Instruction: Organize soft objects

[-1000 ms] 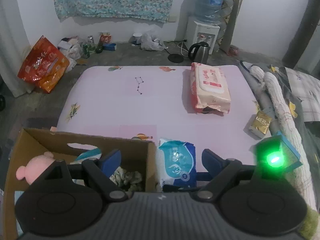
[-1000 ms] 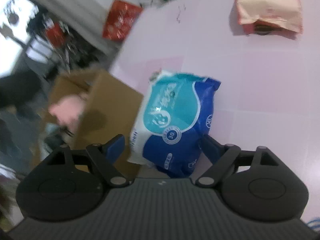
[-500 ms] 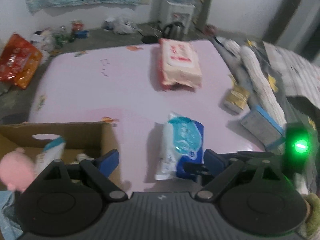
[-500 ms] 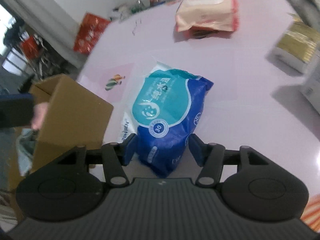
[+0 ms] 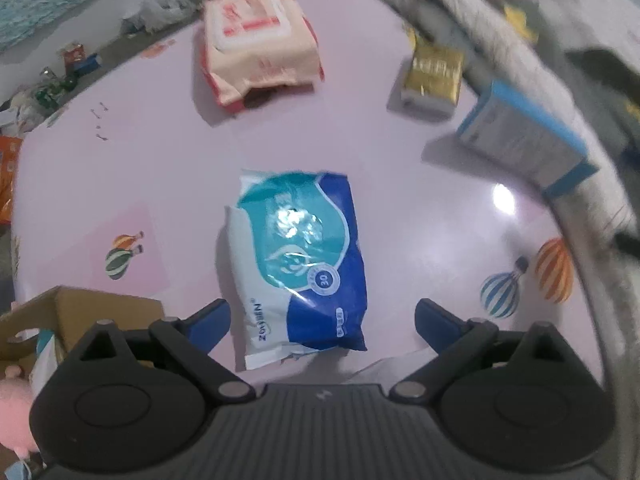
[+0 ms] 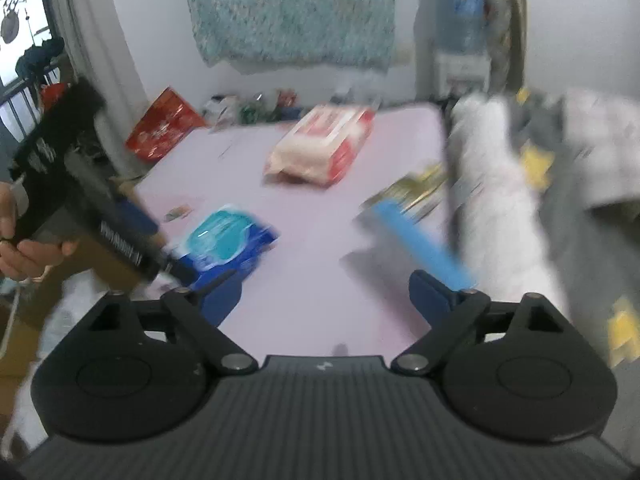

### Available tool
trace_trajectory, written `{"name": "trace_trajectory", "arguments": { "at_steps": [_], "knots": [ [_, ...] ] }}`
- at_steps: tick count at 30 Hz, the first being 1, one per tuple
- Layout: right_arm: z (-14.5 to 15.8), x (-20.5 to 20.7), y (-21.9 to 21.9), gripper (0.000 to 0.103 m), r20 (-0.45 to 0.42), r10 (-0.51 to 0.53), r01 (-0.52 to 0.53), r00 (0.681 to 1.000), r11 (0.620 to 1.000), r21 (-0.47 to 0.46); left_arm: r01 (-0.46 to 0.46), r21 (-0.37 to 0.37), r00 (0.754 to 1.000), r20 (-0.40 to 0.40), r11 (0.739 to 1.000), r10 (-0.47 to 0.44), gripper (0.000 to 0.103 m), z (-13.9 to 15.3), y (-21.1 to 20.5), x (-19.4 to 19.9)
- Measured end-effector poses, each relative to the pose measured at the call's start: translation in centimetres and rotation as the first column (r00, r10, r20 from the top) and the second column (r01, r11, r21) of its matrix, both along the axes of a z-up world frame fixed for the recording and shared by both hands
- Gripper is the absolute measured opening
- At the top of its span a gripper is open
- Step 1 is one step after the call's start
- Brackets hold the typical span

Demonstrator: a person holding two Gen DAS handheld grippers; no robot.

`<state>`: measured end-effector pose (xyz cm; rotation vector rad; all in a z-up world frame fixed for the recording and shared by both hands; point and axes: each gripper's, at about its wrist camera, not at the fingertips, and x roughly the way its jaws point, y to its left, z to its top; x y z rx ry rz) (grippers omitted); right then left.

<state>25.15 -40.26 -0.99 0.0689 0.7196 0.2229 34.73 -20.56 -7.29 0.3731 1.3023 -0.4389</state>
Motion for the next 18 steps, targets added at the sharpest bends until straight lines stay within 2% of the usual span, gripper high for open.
{"name": "trace_trajectory", "arguments": {
  "at_steps": [2, 4, 10, 13, 14, 15, 16, 18],
  "knots": [
    [0.1, 0.8, -1.5, 0.099, 0.027, -0.005, 0.006, 1.000, 1.000, -0.025, 0.022, 0.036, 1.000, -0.007, 0.999, -0.022, 0.099, -1.0, -0.8, 0.2],
    [-0.2, 1.9, -2.6, 0.100, 0.032, -0.001, 0.002, 0.999, 0.999, -0.033, 0.031, 0.070, 0.999, -0.008, 0.997, -0.031, 0.100, -1.9, -1.4, 0.5],
    [-3.1, 6.9, -3.5, 0.099, -0.019, 0.014, -0.016, 1.000, 0.994, -0.110, 0.031, 0.135, 0.999, 0.004, 0.990, -0.031, 0.103, -3.3, -2.5, 1.2],
    [-4.7, 8.8, -2.9, 0.094, -0.081, 0.046, -0.056, 0.996, 0.991, -0.119, 0.026, 0.149, 1.000, 0.008, 0.989, -0.027, 0.103, -3.6, -2.6, 1.6],
    [-5.2, 9.3, -2.7, 0.083, -0.112, 0.048, -0.062, 0.993, 0.990, -0.124, 0.021, 0.152, 1.000, 0.007, 0.988, -0.023, 0.103, -3.7, -2.6, 1.8],
    [-5.7, 9.6, -2.5, 0.063, -0.144, 0.043, -0.062, 0.989, 0.990, -0.130, 0.013, 0.153, 1.000, 0.003, 0.988, -0.014, 0.103, -3.8, -2.5, 2.0],
    [-6.1, 9.6, -2.4, 0.053, -0.165, 0.036, -0.058, 0.986, 0.989, -0.134, 0.007, 0.155, 1.000, -0.002, 0.988, -0.007, 0.103, -3.9, -2.5, 2.1],
    [-6.8, 9.4, -2.5, 0.024, -0.190, 0.020, -0.046, 0.982, 0.990, -0.133, -0.004, 0.164, 1.000, -0.003, 0.986, 0.005, 0.102, -4.2, -2.5, 2.4]
  ]
}}
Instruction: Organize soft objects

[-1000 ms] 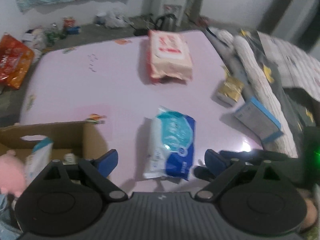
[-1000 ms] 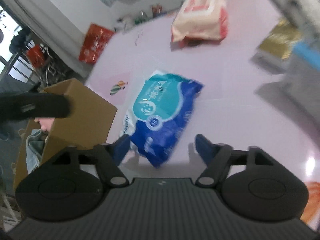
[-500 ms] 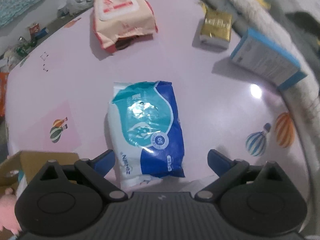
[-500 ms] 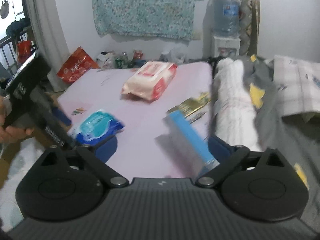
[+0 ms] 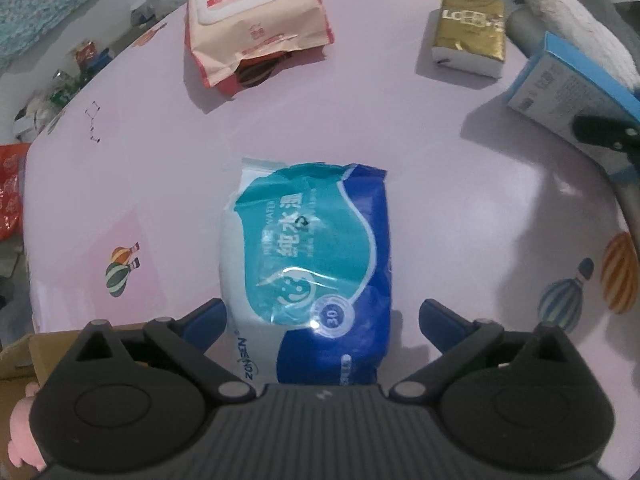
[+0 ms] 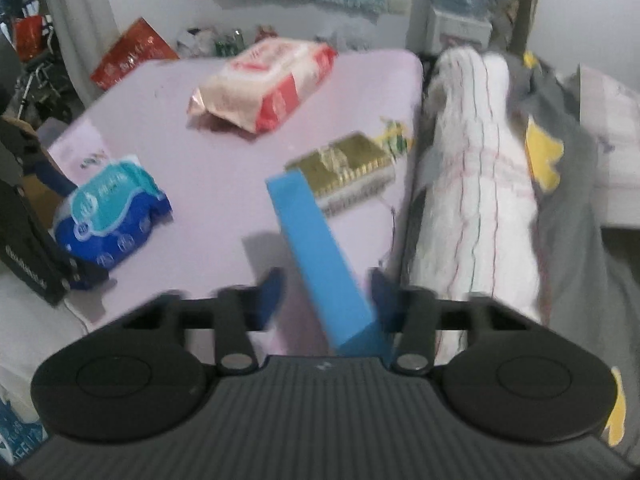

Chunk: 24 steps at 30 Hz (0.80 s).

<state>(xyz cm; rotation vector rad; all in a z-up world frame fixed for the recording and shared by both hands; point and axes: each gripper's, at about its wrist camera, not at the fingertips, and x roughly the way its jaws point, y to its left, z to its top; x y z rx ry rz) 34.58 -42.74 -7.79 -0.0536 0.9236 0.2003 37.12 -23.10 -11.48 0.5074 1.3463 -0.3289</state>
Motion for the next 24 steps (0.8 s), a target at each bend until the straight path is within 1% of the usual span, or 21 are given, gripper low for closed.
{"name": "trace_trajectory", "arguments": {
  "at_steps": [1, 2, 4, 6, 8, 12, 14, 18, 21, 24],
  "knots": [
    [-0.3, -0.3, -0.1, 0.020, -0.003, -0.007, 0.007, 1.000, 1.000, 0.012, -0.003, 0.002, 1.000, -0.003, 1.000, 0.003, 0.101, -0.2, 0.0, 0.1],
    [-0.5, -0.7, -0.3, 0.019, -0.002, -0.017, 0.018, 1.000, 1.000, 0.023, -0.007, 0.009, 1.000, -0.005, 1.000, 0.007, 0.099, -0.4, -0.1, 0.2],
    [-0.5, -1.6, -0.7, 0.019, 0.008, -0.033, 0.032, 0.999, 0.998, 0.051, -0.013, 0.024, 1.000, 0.005, 1.000, 0.013, 0.092, -0.5, -0.2, 0.2],
    [-0.3, -2.5, -1.0, 0.018, 0.013, -0.055, 0.053, 0.998, 0.995, 0.089, -0.008, 0.040, 0.999, 0.031, 0.999, 0.007, 0.082, -0.3, -0.4, 0.1],
    [-0.1, -3.4, -1.3, 0.018, 0.022, -0.079, 0.076, 0.997, 0.991, 0.111, 0.008, 0.024, 0.999, 0.036, 1.000, -0.009, 0.075, 0.1, -0.5, -0.1],
    [1.1, -5.0, -2.4, 0.018, 0.036, -0.135, 0.125, 0.990, 0.970, 0.208, 0.028, 0.003, 0.998, 0.054, 1.000, -0.029, 0.071, 1.0, -0.9, -0.9],
    [2.0, -6.0, -2.7, 0.018, 0.048, -0.155, 0.137, 0.987, 0.956, 0.259, 0.025, -0.026, 0.997, 0.070, 0.999, -0.023, 0.071, 2.1, -0.9, -1.3],
    [4.7, -8.4, -3.0, 0.018, 0.094, -0.190, 0.150, 0.977, 0.932, 0.330, 0.009, -0.136, 0.993, 0.114, 0.991, 0.007, 0.071, 6.0, -0.2, -2.3],
    [7.6, -10.8, -2.6, 0.018, 0.151, -0.205, 0.138, 0.967, 0.921, 0.366, 0.017, -0.204, 0.983, 0.183, 0.979, 0.021, 0.071, 10.2, 0.6, -4.0],
    [10.9, -13.6, -1.9, 0.018, 0.215, -0.210, 0.107, 0.954, 0.906, 0.409, 0.029, -0.290, 0.967, 0.251, 0.957, 0.047, 0.071, 15.1, 2.8, -6.9]
  ]
}}
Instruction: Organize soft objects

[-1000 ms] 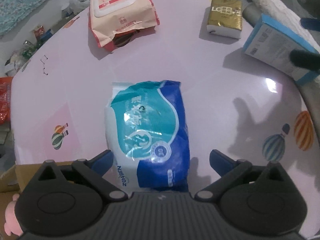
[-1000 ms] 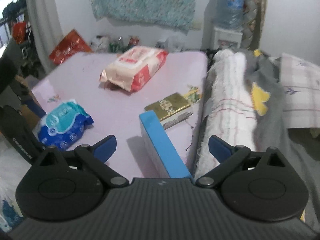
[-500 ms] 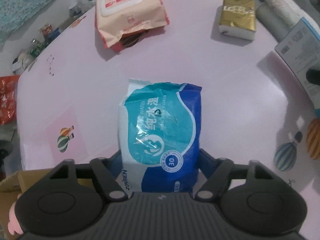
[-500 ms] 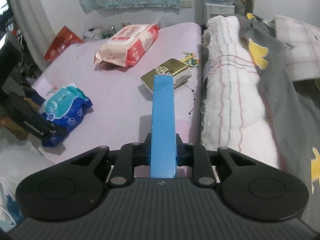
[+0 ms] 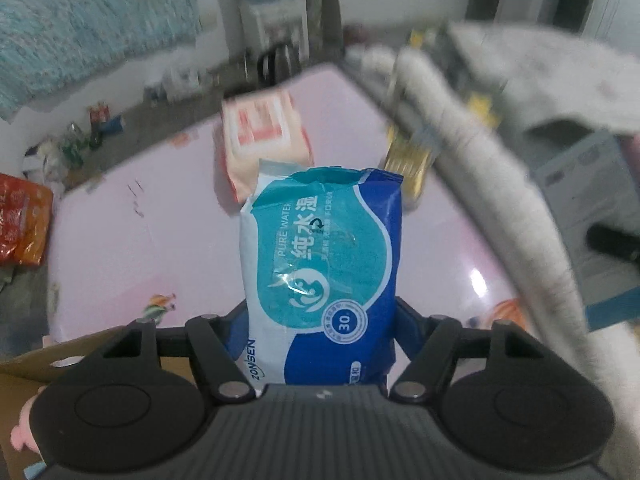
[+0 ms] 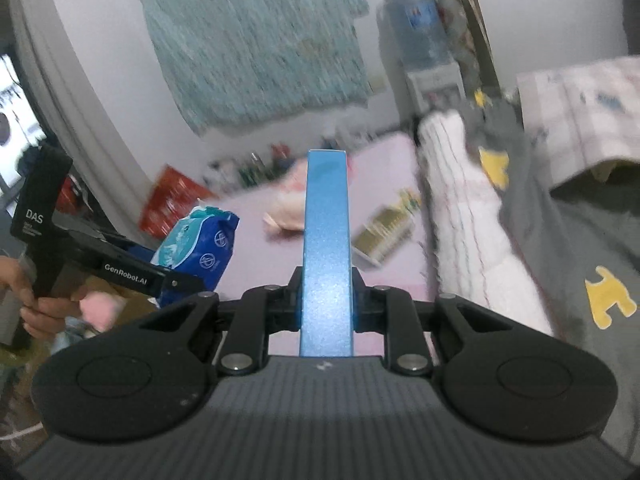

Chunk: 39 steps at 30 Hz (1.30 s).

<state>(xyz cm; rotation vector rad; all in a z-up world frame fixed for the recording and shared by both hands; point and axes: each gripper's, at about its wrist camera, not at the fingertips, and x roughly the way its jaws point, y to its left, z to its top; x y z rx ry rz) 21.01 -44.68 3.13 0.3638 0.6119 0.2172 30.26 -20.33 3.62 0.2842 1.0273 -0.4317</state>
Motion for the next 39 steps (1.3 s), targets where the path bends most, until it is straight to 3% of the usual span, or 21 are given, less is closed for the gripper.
{"name": "trace_trajectory", "arguments": {
  "at_steps": [8, 13, 19, 26, 33, 37, 39],
  "knots": [
    [6.9, -7.5, 4.4, 0.018, 0.165, 0.095, -0.110, 0.982, 0.990, 0.084, -0.078, -0.206, 0.978, 0.175, 0.976, 0.115, 0.071, 10.7, 10.4, -10.3],
    [8.3, -11.1, 8.6, 0.018, 0.206, 0.178, -0.213, 0.962, 0.964, 0.161, -0.161, -0.275, 0.945, 0.232, 0.948, 0.229, 0.071, 12.5, 18.0, -16.7],
    [6.9, -12.4, 15.9, 0.018, 0.189, 0.312, -0.354, 0.931, 0.897, 0.263, -0.298, -0.281, 0.921, 0.167, 0.912, 0.353, 0.071, 8.6, 26.2, -21.6],
    [1.8, -10.9, 26.9, 0.018, 0.038, 0.478, -0.453, 0.878, 0.802, 0.390, -0.473, -0.255, 0.874, -0.011, 0.844, 0.486, 0.071, 0.3, 32.5, -21.6],
    [-1.3, -9.3, 35.8, 0.019, -0.105, 0.563, -0.496, 0.820, 0.790, 0.360, -0.510, -0.091, 0.860, -0.053, 0.855, 0.507, 0.072, -5.2, 35.2, -20.2],
    [-1.4, -9.1, 38.3, 0.019, -0.137, 0.569, -0.509, 0.811, 0.801, 0.314, -0.509, -0.050, 0.858, -0.103, 0.859, 0.502, 0.073, -7.1, 35.3, -20.1],
    [-1.7, -8.6, 39.1, 0.019, -0.159, 0.565, -0.504, 0.809, 0.808, 0.305, -0.502, -0.044, 0.863, -0.098, 0.864, 0.496, 0.078, -7.3, 35.1, -20.4]
  ]
}}
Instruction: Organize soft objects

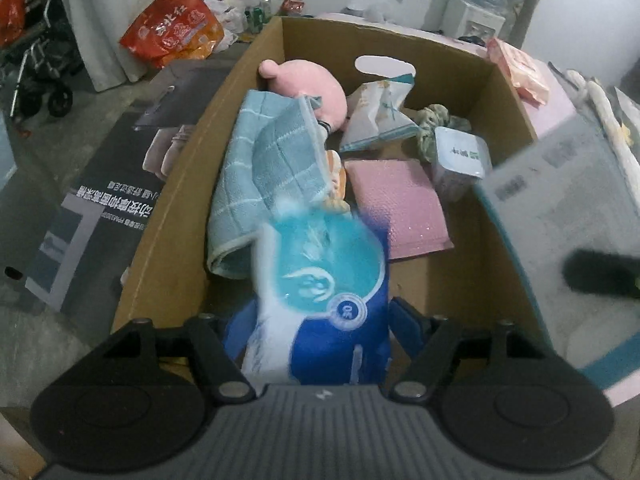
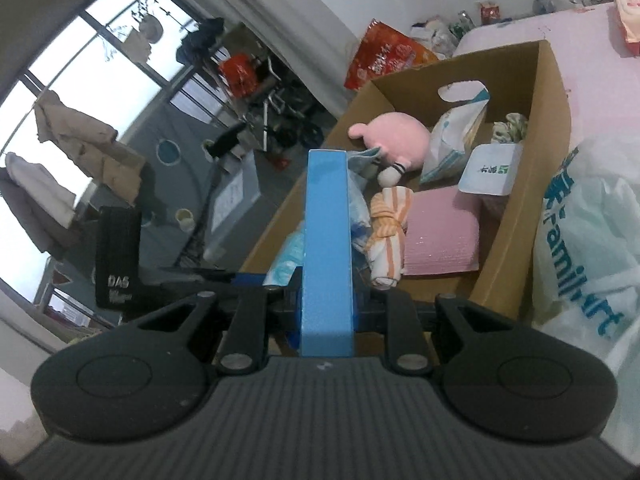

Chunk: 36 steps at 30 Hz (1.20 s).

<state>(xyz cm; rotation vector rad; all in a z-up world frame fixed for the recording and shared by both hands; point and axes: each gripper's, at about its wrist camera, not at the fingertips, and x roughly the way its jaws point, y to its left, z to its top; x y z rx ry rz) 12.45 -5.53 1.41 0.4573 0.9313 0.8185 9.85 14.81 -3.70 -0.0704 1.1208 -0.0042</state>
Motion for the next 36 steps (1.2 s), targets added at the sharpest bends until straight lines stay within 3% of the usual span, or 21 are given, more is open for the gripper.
{"name": "trace_trajectory", "arguments": {
  "at_steps": [9, 13, 17, 23, 26, 32, 34, 36],
  "knots": [
    [-1.5, 3.4, 1.3, 0.019, -0.059, 0.002, -0.010, 0.998, 0.991, -0.136, -0.025, 0.033, 0.990, 0.139, 0.999, 0.021, 0.081, 2.6, 0.2, -2.0],
    [-1.9, 3.8, 3.1, 0.019, -0.037, 0.012, -0.021, 0.999, 0.970, -0.244, -0.089, 0.024, 0.967, 0.243, 0.996, 0.081, 0.082, 3.8, 1.2, -3.3],
    [-3.3, 4.4, 5.5, 0.019, -0.054, 0.037, -0.053, 0.998, 0.946, -0.321, -0.139, 0.009, 0.945, 0.299, 0.990, 0.130, 0.082, 4.3, 2.1, -4.1],
    [-5.2, 4.9, 7.5, 0.024, -0.144, 0.051, -0.105, 0.988, 0.911, -0.400, -0.170, -0.041, 0.934, 0.311, 0.985, 0.174, 0.082, 4.2, 3.5, -4.7],
    [-4.9, 4.8, 7.6, 0.027, -0.121, 0.054, -0.101, 0.991, 0.899, -0.425, -0.182, -0.060, 0.931, 0.310, 0.982, 0.191, 0.082, 3.8, 4.1, -5.1],
    [-4.4, 5.0, 6.7, 0.022, -0.053, 0.038, -0.058, 0.998, 0.892, -0.449, -0.219, -0.097, 0.917, 0.320, 0.971, 0.239, 0.082, 3.3, 5.3, -6.0],
    [-4.5, 5.0, 6.6, 0.022, -0.062, 0.049, -0.071, 0.997, 0.894, -0.442, -0.229, -0.113, 0.913, 0.320, 0.967, 0.253, 0.082, 3.1, 5.7, -6.3],
    [-4.8, 5.4, 6.4, 0.021, -0.129, 0.053, -0.101, 0.990, 0.912, -0.397, -0.233, -0.119, 0.911, 0.320, 0.965, 0.259, 0.082, 3.0, 5.8, -6.5]
  ]
}}
